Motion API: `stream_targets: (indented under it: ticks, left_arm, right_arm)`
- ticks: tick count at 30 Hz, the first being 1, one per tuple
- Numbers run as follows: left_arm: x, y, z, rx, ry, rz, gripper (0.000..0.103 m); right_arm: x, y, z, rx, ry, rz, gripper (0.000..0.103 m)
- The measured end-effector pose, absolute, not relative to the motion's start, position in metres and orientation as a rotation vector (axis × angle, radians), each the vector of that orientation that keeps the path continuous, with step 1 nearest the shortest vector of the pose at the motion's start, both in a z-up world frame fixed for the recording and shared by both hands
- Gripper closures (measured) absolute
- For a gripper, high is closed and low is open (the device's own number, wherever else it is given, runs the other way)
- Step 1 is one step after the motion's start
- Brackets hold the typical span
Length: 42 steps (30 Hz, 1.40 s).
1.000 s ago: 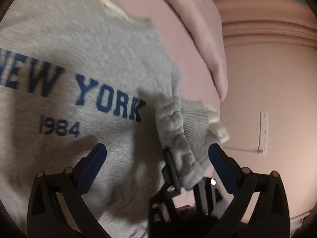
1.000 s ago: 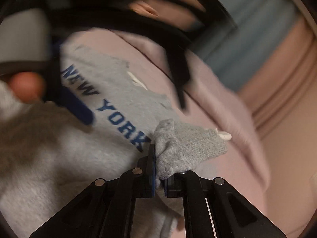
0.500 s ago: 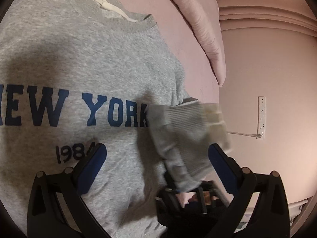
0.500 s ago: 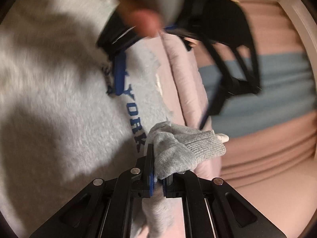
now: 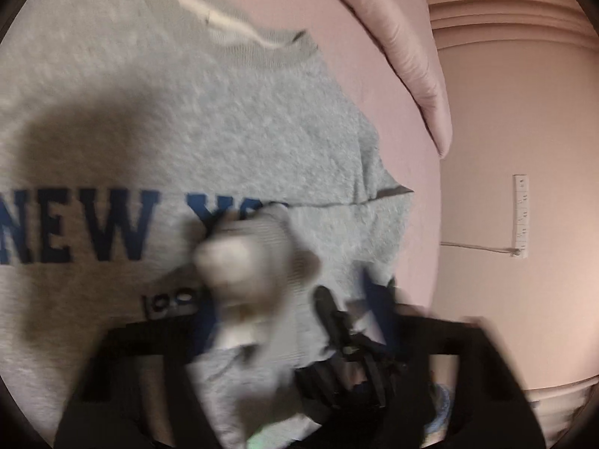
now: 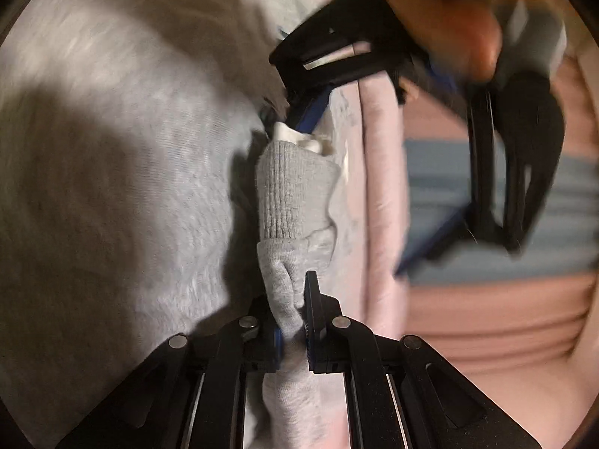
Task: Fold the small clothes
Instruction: 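Close the left tool on the sleeve cuff while the right tool releases it, then lay the cuff onto the sweatshirt chest with the left tool and open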
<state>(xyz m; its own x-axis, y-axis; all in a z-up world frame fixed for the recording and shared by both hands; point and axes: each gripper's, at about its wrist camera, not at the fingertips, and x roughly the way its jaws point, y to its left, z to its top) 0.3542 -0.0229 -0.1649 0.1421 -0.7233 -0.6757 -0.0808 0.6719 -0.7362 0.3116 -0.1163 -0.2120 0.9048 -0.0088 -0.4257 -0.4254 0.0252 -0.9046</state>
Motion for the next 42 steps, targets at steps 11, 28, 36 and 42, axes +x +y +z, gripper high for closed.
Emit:
stream_targets:
  ticks: [11, 28, 36, 42]
  left_arm:
    - [0.342, -0.015, -0.155, -0.823, 1.232, -0.526, 0.088]
    - [0.35, -0.008, -0.107, -0.719, 1.07, -0.482, 0.088]
    - [0.339, 0.025, -0.122, -0.701, 1.077, -0.435, 0.088]
    - [0.331, 0.047, -0.147, -0.733, 1.095, -0.356, 0.088]
  right_arm:
    - [0.352, -0.135, -0.162, -0.975, 0.609, 0.321, 0.039]
    - [0.373, -0.265, -0.162, 0.771, 1.01, 0.6, 0.036]
    - [0.345, -0.298, -0.147, 0.818, 0.973, 0.454, 0.036]
    - [0.334, -0.333, -0.155, 0.864, 0.917, 0.276, 0.036]
